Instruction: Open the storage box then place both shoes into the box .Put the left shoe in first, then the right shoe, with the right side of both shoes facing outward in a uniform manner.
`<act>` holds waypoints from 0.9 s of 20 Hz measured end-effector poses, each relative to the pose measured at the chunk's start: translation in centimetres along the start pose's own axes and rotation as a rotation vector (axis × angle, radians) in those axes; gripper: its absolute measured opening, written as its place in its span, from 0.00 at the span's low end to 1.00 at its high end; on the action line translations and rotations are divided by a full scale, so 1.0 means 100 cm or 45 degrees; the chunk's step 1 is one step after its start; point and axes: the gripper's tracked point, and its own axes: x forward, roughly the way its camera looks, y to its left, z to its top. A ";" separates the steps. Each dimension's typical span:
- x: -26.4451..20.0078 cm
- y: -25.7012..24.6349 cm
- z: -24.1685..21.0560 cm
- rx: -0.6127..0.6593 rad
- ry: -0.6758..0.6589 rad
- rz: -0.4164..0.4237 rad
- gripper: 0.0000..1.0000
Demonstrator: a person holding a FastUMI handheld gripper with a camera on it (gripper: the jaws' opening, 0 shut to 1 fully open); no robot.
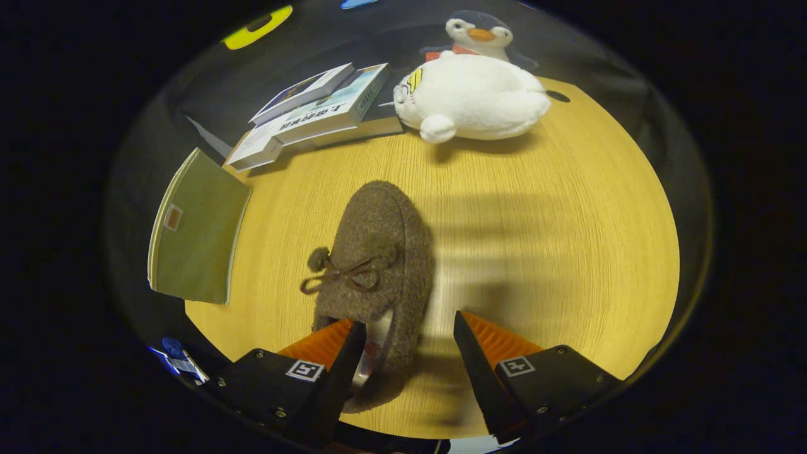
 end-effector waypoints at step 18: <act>-0.011 0.026 0.046 0.034 -0.045 -0.096 0.00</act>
